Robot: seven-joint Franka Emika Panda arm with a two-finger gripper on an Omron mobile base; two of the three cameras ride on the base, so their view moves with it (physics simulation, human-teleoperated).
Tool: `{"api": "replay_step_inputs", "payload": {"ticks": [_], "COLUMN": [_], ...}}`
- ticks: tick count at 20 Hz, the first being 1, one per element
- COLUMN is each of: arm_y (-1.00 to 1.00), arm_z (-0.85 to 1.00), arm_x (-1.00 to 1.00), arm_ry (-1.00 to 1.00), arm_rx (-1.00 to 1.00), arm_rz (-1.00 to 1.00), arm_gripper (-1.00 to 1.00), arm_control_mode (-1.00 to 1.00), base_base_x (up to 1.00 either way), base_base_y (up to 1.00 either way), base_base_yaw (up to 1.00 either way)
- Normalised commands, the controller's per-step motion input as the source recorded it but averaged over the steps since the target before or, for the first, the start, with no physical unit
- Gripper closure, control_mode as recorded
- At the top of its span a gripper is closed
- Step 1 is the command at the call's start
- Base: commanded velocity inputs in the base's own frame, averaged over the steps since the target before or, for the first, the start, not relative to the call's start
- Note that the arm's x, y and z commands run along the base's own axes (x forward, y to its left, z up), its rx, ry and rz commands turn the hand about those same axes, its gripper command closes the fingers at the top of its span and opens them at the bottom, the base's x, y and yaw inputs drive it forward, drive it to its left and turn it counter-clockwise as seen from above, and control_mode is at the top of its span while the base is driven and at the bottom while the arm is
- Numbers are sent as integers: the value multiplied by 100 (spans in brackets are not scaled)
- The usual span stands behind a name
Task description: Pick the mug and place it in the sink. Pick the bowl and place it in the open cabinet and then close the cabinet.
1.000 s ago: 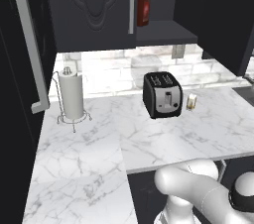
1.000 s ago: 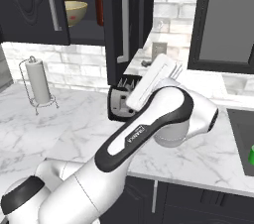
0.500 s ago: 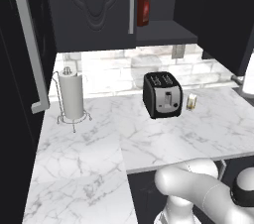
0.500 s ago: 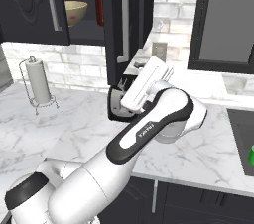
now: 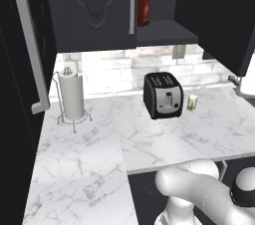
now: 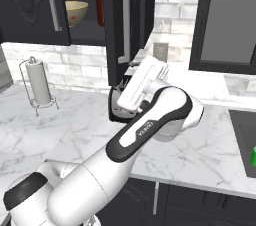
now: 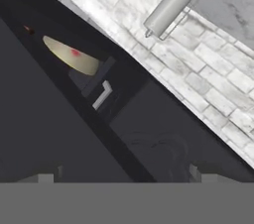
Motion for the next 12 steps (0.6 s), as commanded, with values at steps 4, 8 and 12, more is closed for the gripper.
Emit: {"api": "replay_step_inputs", "payload": {"ticks": [4, 8, 12], "arm_y": [0, 1, 16], "arm_z": [1, 0, -15], "arm_x": [-1, -1, 0], "arm_ry": [-11, -11, -3], "arm_rx": [0, 0, 0], "arm_rz": [3, 2, 2], "arm_gripper": [-100, -100, -100], "arm_control_mode": [-100, -100, -100], "base_base_x": [0, 0, 0], "base_base_y": [0, 0, 0], "base_base_yaw": [0, 0, 0]}}
